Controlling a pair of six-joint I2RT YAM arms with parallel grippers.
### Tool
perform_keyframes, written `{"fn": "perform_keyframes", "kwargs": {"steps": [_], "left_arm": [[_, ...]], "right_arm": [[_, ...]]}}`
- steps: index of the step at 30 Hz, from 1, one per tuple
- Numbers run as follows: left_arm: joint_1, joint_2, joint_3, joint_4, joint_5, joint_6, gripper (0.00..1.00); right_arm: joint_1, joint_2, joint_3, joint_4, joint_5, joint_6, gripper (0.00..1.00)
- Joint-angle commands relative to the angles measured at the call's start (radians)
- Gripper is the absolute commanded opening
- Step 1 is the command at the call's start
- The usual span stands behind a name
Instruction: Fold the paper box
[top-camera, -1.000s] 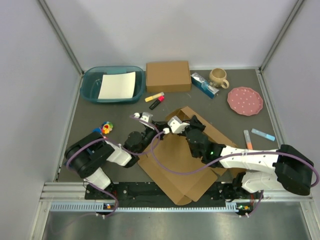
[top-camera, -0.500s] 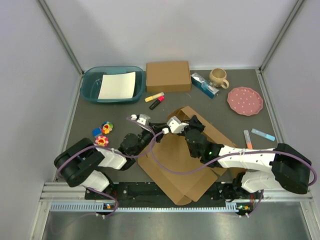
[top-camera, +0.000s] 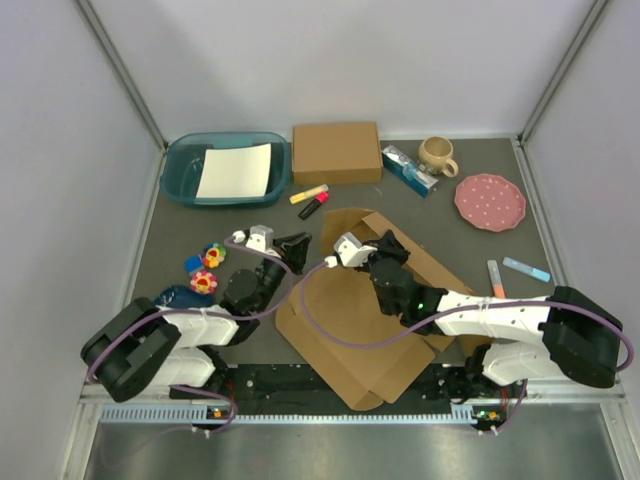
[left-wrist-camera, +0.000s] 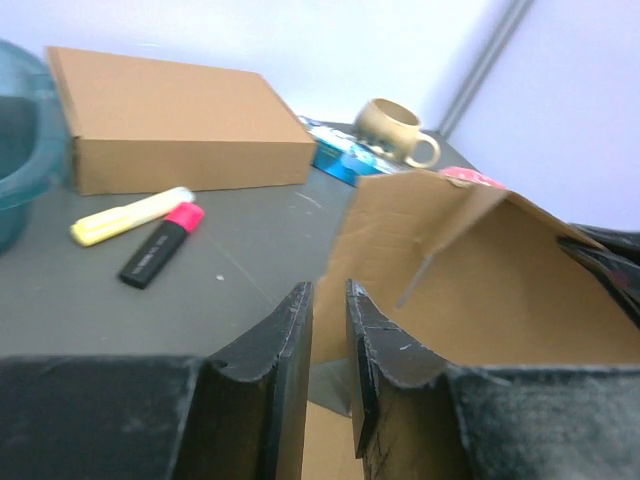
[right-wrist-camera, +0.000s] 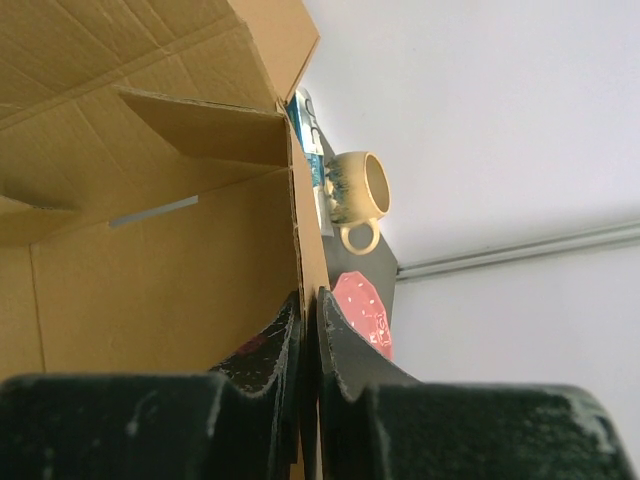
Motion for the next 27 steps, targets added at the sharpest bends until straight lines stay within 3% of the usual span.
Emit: {"fn": "perform_keyframes", "kwargs": {"steps": [1, 7, 11, 27], "left_arm": [[0.049, 0.014, 0.031, -0.013, -0.104, -0.028, 0.25], [0.132, 0.22, 0.206, -0.082, -0.057, -0.007, 0.23], [0.144, 0.325, 0.285, -0.055, 0.056, -0.015, 0.22], [0.142, 0.426, 0.204, 0.329, 0.517, -0.186, 0.28]], "right_arm": [[0.012, 0.038, -0.021, -0.098, -0.064, 0.077, 0.06], [0.018, 0.041, -0.016, -0.1, -0.065, 0.079, 0.06], [0.021, 0.041, -0.015, -0.104, -0.067, 0.08, 0.06], [0.027, 0.047, -0.007, -0.118, -0.072, 0.088, 0.06]]}}
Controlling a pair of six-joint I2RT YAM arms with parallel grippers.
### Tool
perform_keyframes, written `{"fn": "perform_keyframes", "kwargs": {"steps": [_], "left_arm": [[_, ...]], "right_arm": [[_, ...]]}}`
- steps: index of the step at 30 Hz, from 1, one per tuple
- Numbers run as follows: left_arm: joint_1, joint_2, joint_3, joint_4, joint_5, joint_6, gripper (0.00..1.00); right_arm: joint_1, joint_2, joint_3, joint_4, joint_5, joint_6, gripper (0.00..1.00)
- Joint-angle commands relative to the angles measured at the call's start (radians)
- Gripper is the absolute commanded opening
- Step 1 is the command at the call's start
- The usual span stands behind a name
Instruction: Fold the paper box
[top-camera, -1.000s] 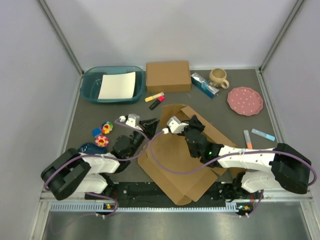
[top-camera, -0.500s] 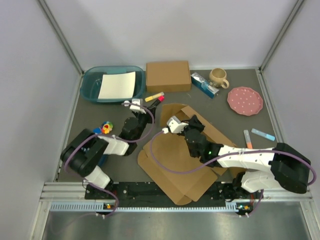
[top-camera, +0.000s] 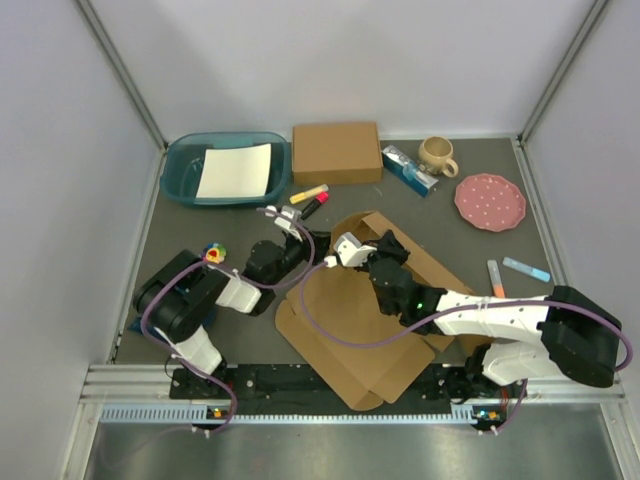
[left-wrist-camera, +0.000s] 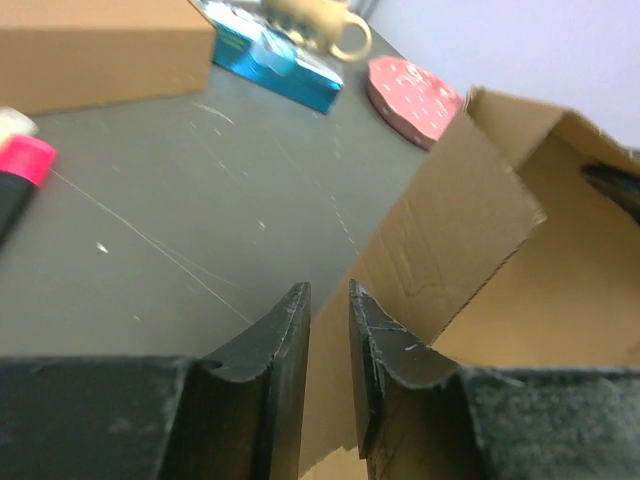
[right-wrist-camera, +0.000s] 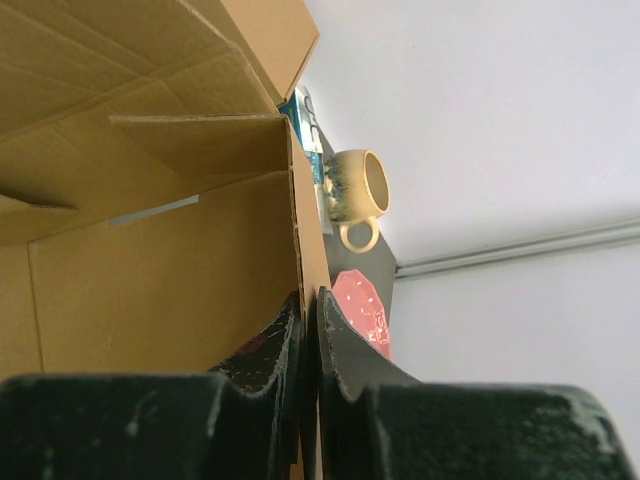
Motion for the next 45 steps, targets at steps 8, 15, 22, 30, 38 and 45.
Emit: {"fn": "perform_keyframes", "kwargs": {"steps": [8, 15, 22, 30, 38, 45], "left_arm": [[-0.023, 0.081, -0.022, 0.37, 0.206, -0.101, 0.37], [-0.051, 0.11, -0.001, 0.389, 0.183, -0.104, 0.43], [-0.056, 0.116, 0.033, 0.389, 0.162, -0.104, 0.54], [-0.056, 0.145, 0.09, 0.387, 0.154, -0.103, 0.63], [-0.056, 0.183, 0.129, 0.384, 0.151, -0.084, 0.98], [-0.054, 0.193, 0.162, 0.36, 0.159, -0.038, 0.98]], "right_arm": [[0.036, 0.051, -0.009, -0.118, -0.077, 0.089, 0.05], [0.04, 0.063, -0.005, -0.118, -0.08, 0.091, 0.05], [0.045, 0.068, -0.005, -0.122, -0.083, 0.097, 0.05], [0.048, 0.077, -0.002, -0.119, -0.086, 0.103, 0.05], [0.05, 0.077, 0.0, -0.13, -0.091, 0.115, 0.05], [0.05, 0.076, 0.001, -0.135, -0.097, 0.117, 0.05]]}}
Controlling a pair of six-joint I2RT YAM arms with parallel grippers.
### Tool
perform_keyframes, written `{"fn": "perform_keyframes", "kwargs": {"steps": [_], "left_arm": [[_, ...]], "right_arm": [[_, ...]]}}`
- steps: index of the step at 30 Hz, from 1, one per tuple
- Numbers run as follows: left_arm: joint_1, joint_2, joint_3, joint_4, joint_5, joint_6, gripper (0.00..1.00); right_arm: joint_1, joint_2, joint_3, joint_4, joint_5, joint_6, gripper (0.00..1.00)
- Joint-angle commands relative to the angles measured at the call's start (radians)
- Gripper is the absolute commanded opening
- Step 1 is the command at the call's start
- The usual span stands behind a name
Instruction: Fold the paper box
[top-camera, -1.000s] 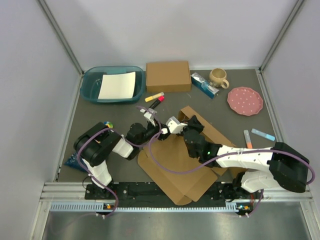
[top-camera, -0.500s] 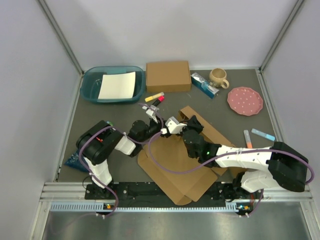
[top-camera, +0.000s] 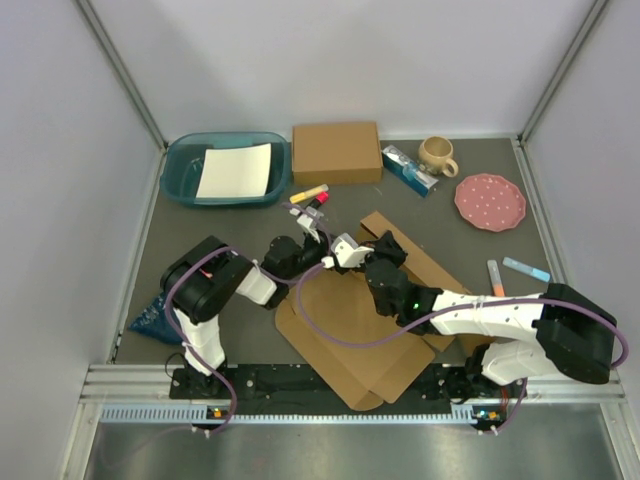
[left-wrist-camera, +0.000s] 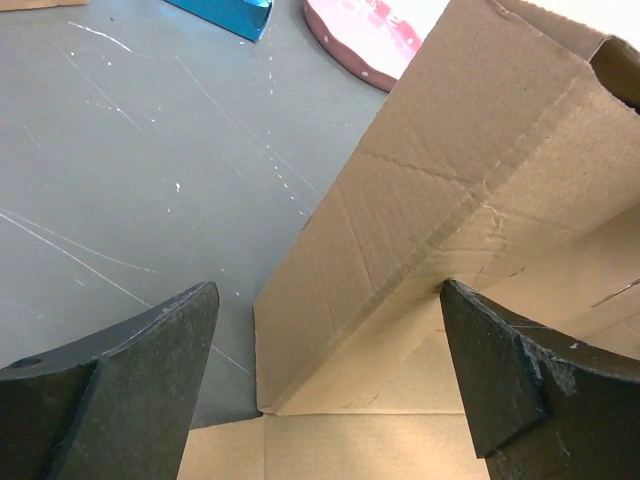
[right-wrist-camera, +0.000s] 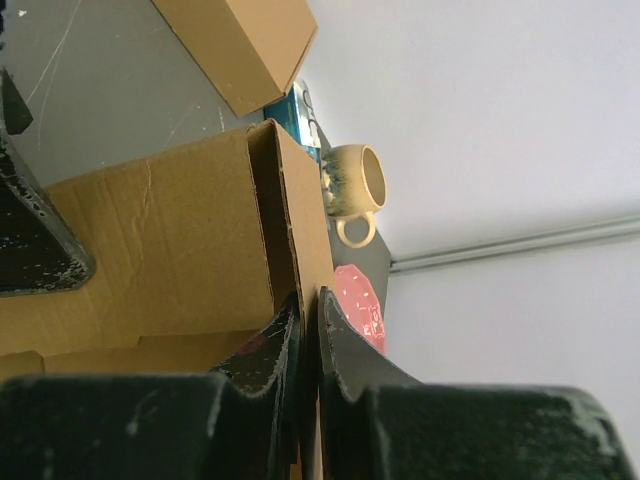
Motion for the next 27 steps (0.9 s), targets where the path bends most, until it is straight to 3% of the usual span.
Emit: {"fn": "perform_keyframes", "kwargs": {"steps": [1, 14, 17, 22, 27], "left_arm": [[-0.006, 0.004, 0.062, 0.356, 0.004, 0.051, 0.98], [-0.006, 0.027, 0.12, 0.361, 0.038, 0.114, 0.86], [-0.004, 0.046, 0.13, 0.364, 0.054, 0.113, 0.75], [-0.006, 0.067, 0.127, 0.377, 0.061, 0.108, 0.34], [-0.004, 0.07, 0.119, 0.385, 0.069, 0.107, 0.15]], "right_arm": [[0.032, 0.048, -0.013, -0.131, -0.129, 0.12, 0.05], [0.035, 0.053, -0.007, -0.139, -0.139, 0.132, 0.05], [0.035, 0.053, -0.007, -0.142, -0.136, 0.133, 0.05], [0.037, 0.051, -0.005, -0.142, -0.133, 0.132, 0.05], [0.04, 0.053, 0.004, -0.142, -0.13, 0.13, 0.05]]}}
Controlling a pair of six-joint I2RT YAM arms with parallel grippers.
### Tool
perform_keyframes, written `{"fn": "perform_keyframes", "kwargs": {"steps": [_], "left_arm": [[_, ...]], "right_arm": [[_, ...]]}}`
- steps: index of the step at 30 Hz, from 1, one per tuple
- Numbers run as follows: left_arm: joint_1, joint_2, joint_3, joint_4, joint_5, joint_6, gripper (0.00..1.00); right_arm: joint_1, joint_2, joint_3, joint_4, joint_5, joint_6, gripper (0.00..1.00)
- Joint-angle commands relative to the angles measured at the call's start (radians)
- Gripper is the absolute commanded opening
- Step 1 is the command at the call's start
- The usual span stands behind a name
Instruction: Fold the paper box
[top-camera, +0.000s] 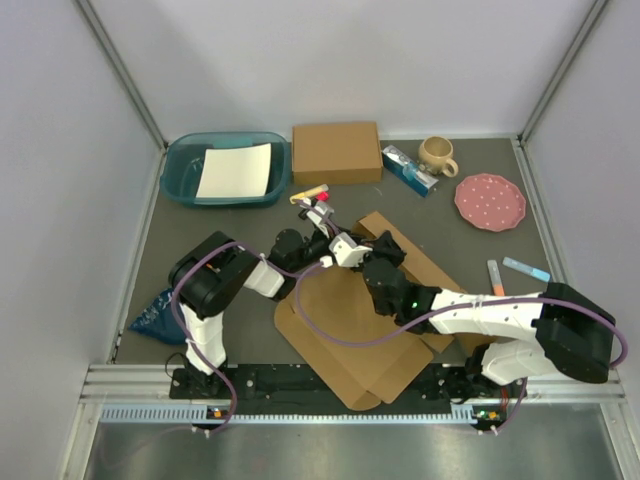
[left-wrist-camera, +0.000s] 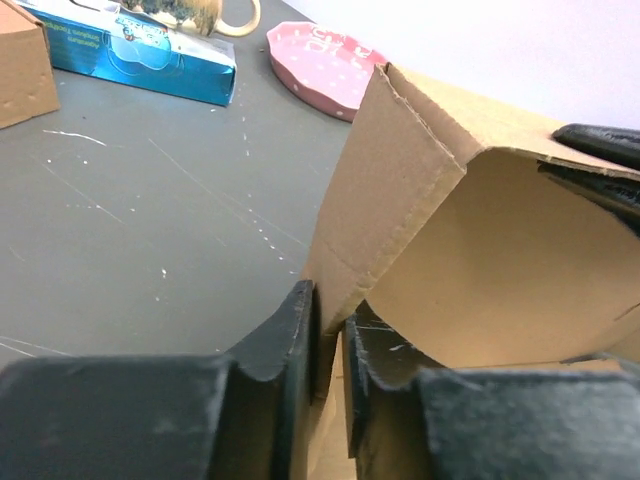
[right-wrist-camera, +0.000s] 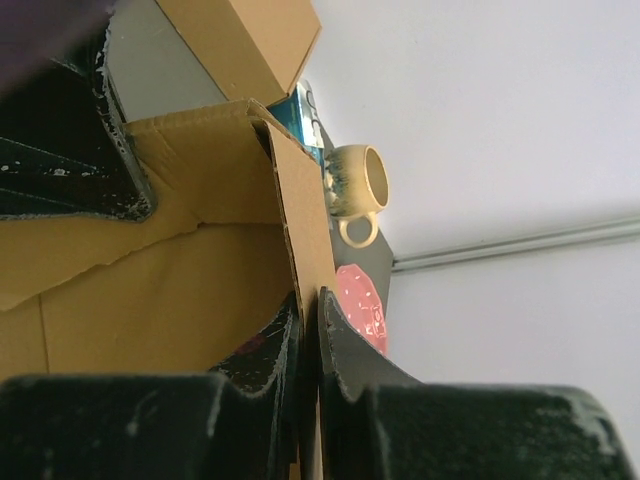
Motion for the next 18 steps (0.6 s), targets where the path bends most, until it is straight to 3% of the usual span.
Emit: {"fn": "perform_keyframes", "kwargs": {"steps": [1, 3, 9, 12, 13, 16, 18], "left_arm": [[0.002, 0.018, 0.009, 0.347, 0.006, -0.005, 0.1], [0.002, 0.013, 0.008, 0.347, 0.006, -0.002, 0.0], [-0.003, -0.007, -0.004, 0.335, -0.01, 0.011, 0.0], [-0.011, -0.031, -0.014, 0.307, -0.028, 0.048, 0.0], [-0.012, -0.037, -0.015, 0.298, -0.03, 0.063, 0.0], [-0.015, -0.059, -0.018, 0.267, -0.037, 0.088, 0.0], [-0.018, -0.065, -0.021, 0.253, -0.042, 0.093, 0.0]], "right_arm": [[0.039, 0.047, -0.011, -0.118, -0.134, 0.12, 0.05], [0.041, 0.049, -0.008, -0.116, -0.133, 0.12, 0.05], [0.046, 0.05, 0.002, -0.115, -0.127, 0.124, 0.07], [0.047, 0.015, 0.026, -0.17, -0.133, 0.172, 0.21], [0.047, -0.002, 0.035, -0.188, -0.149, 0.189, 0.31], [0.047, -0.051, 0.064, -0.239, -0.165, 0.23, 0.42], [0.047, -0.068, 0.086, -0.264, -0.165, 0.249, 0.44]]}}
